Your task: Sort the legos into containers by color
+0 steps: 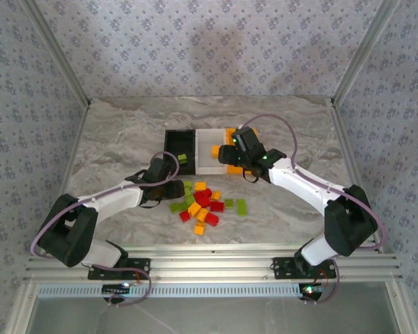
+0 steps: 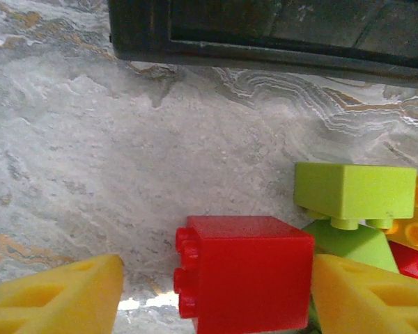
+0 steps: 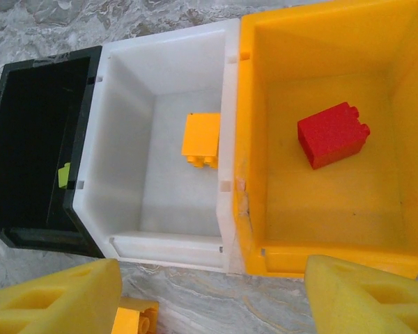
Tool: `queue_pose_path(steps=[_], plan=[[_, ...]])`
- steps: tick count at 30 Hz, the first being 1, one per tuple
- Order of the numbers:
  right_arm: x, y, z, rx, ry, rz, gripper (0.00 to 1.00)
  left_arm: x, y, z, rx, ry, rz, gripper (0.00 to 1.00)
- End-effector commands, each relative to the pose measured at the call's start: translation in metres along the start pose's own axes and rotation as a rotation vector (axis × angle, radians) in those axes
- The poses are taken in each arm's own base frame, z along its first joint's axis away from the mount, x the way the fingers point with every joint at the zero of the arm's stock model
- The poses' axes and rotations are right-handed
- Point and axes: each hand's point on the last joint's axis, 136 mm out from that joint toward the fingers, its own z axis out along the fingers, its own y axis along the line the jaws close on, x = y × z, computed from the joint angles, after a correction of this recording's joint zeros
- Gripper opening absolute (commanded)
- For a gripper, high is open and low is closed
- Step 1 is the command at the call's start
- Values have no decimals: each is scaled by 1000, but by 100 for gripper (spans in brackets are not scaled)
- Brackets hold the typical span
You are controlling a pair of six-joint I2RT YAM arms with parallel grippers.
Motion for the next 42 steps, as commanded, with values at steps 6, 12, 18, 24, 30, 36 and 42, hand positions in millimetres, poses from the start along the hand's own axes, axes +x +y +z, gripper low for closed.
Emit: queue_pose_path(steps=[6, 12, 18, 24, 30, 36, 42], plan=[[-3, -4, -4, -4, -15, 31, 72, 2, 26, -11, -40, -28, -50, 67], [-2, -4, -3, -9, -14, 36, 72, -5, 16, -2, -30, -32, -40, 72], [0, -7, -7, -1, -16, 35, 72, -10, 16, 12, -54, -27, -31, 61], [7, -18, -12, 19, -18, 65, 72, -12, 4, -1, -26, -46, -8, 47], [28, -52, -23, 93, -17, 109, 72, -25, -57, -36, 94, -95, 76, 42], [57, -89, -38, 162, -3, 159, 72, -60, -164, -46, 271, -118, 186, 42], [82, -109, -49, 202, 28, 172, 72, -100, -246, -28, 380, -135, 249, 40]])
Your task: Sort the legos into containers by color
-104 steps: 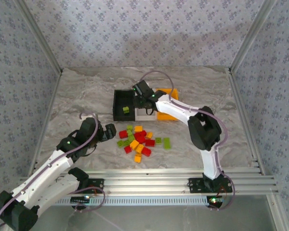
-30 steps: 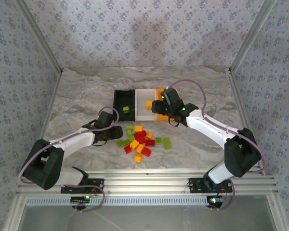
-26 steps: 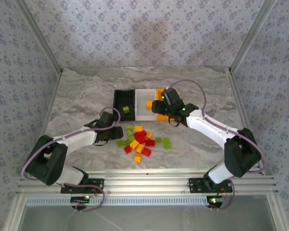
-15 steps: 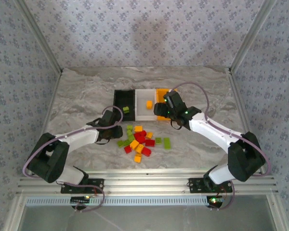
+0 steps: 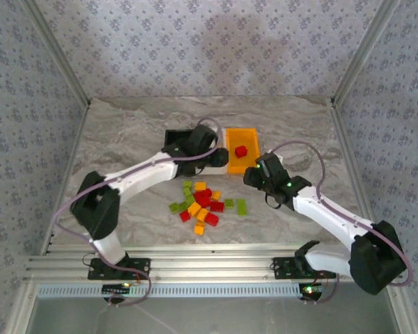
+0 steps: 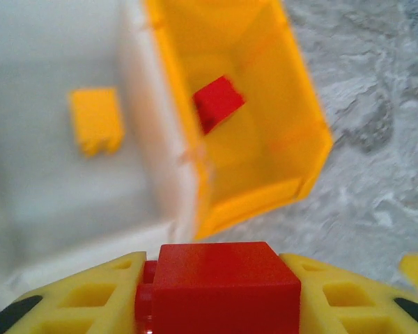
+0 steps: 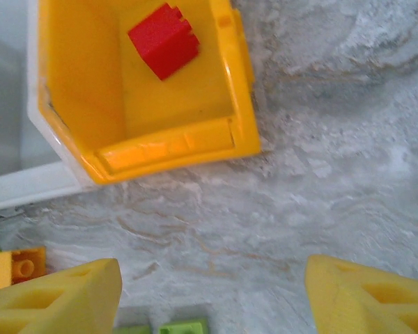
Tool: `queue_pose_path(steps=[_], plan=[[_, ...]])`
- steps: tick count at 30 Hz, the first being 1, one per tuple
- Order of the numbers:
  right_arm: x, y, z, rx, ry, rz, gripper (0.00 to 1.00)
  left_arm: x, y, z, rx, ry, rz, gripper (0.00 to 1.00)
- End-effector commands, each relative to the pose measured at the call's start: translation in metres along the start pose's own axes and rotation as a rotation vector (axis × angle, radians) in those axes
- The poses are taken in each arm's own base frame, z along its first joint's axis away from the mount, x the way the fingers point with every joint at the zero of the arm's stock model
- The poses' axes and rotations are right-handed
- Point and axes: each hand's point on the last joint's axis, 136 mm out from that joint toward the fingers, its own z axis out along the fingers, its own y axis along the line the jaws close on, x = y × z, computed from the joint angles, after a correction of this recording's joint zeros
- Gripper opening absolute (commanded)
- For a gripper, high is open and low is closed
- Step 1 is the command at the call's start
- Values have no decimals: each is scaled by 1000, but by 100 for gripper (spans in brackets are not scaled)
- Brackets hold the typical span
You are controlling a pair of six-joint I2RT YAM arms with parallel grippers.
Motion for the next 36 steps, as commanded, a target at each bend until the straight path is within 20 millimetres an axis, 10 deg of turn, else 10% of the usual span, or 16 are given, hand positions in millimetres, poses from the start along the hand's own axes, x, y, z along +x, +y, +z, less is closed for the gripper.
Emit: queue_pose_path(steps=[1, 9, 16, 27, 36], plan=[[11, -19, -5, 56, 13, 24, 72, -16, -25, 23, 55, 14, 44, 40], [18, -28, -10, 67, 19, 29, 72, -36, -39, 85, 48, 45, 66, 41], [17, -26, -11, 62, 18, 29, 73, -57, -52, 89, 64, 16, 64, 70], [21, -18, -12, 29, 44, 8, 74, -77, -71, -1, 171, -114, 47, 90], [44, -7, -5, -6, 122, -50, 75, -2, -6, -94, 96, -150, -9, 99]])
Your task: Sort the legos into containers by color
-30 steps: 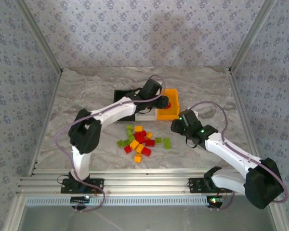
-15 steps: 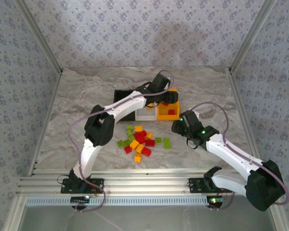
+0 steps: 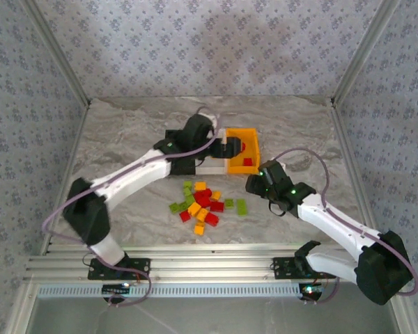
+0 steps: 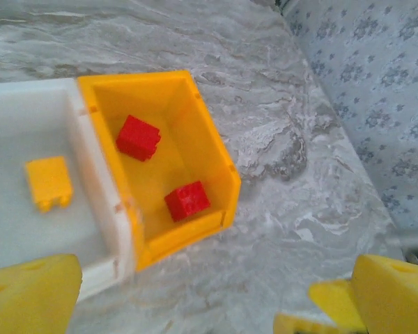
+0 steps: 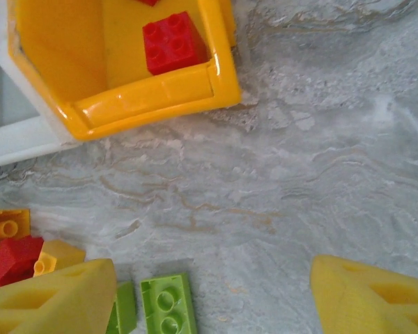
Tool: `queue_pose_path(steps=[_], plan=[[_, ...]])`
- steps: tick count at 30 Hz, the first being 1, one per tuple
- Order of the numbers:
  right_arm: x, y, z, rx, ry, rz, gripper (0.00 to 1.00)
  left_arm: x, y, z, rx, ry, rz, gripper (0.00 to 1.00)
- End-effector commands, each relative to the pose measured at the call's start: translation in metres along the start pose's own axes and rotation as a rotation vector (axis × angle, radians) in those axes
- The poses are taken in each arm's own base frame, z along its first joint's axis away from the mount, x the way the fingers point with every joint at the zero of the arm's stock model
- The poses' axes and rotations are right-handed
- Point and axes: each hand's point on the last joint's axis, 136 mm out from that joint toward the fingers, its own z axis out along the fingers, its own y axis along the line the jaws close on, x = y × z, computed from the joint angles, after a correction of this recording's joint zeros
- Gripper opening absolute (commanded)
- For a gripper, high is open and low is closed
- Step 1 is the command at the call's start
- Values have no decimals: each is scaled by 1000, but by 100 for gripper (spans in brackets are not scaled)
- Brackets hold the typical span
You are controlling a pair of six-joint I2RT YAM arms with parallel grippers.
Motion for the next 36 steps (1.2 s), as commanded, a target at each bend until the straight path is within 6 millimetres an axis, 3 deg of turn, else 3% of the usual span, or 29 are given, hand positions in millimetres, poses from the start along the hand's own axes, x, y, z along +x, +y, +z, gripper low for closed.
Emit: queue_pose_path(steps=[1, 6, 10, 14, 23, 29, 32, 36], plan=[[21, 1, 7, 3, 75, -45, 76, 30, 30, -31, -76, -17, -29, 99], [51, 12, 19, 1, 170, -114, 76, 88, 99, -91, -260, -31, -88, 99], [75, 18, 29, 21, 239, -161, 76, 117, 135, -130, -336, -94, -155, 100], [85, 19, 39, 67, 266, -194, 75, 134, 157, -148, -371, -145, -209, 100], [97, 9, 56, 195, 335, -281, 64, 136, 168, -151, -422, -157, -230, 99], [106, 5, 59, 208, 372, -282, 44, 128, 167, -152, -437, -157, -203, 99], [102, 6, 54, 195, 360, -284, 34, 124, 165, -153, -436, -158, -181, 99], [83, 16, 39, 143, 296, -296, 29, 120, 166, -156, -458, -153, -157, 100]])
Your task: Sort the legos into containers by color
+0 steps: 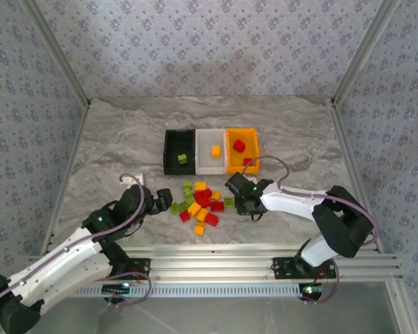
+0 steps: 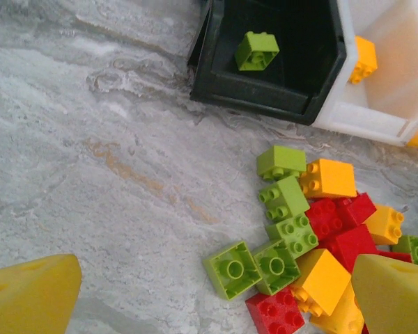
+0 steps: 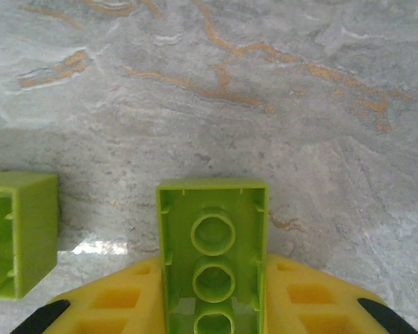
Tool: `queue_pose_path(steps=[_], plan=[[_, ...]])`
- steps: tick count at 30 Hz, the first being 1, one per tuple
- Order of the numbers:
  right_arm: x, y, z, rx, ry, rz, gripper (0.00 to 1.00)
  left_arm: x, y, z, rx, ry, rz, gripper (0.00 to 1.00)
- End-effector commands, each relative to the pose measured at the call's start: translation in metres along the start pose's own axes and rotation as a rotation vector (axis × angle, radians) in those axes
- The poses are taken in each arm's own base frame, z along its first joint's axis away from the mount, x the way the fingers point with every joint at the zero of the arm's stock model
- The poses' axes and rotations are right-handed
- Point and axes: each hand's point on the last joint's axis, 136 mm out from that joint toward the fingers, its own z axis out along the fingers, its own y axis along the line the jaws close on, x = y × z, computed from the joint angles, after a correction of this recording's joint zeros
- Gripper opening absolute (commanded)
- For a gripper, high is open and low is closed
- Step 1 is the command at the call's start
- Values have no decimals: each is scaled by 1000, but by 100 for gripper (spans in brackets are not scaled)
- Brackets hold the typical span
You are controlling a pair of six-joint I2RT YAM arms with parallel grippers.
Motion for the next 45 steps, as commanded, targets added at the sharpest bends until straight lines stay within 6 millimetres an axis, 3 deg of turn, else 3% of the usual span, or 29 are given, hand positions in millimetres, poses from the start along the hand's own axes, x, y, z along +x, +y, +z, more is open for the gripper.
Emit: queue_pose_path(steps=[1, 5, 8, 13, 18, 22, 26, 28, 30, 35, 40, 45], plan=[[-11, 5, -21, -54, -59, -20, 28, -16, -1, -8, -19, -35, 28, 100], [-48, 28, -59, -149, -184, -81, 27, -18, 5, -10, -47, -45, 40, 99], [-79, 64, -82, -264, -242, -129, 26, -18, 9, -10, -66, -40, 36, 99], [-141, 143, -101, -433, -327, -212, 26, -12, 9, -8, -56, -15, 27, 99], [-192, 201, -84, -489, -345, -250, 27, -3, 9, -5, -43, 23, 23, 99], [-222, 229, -60, -486, -338, -246, 29, 2, 10, -4, -41, 46, 32, 99], [-244, 240, -44, -478, -330, -212, 36, 5, 8, -3, -30, 61, 34, 99], [-257, 244, -44, -487, -348, -196, 50, 7, 7, -1, -30, 70, 37, 99], [-263, 246, -48, -497, -352, -180, 62, 7, 7, 1, -33, 77, 39, 99], [-276, 236, -78, -530, -417, -131, 70, 9, 1, 6, -16, 96, 39, 100], [-261, 204, -108, -552, -458, -82, 71, 15, -17, 19, 34, 147, 79, 99], [-225, 165, -113, -512, -449, -57, 70, 28, -35, 46, 43, 261, 147, 97]])
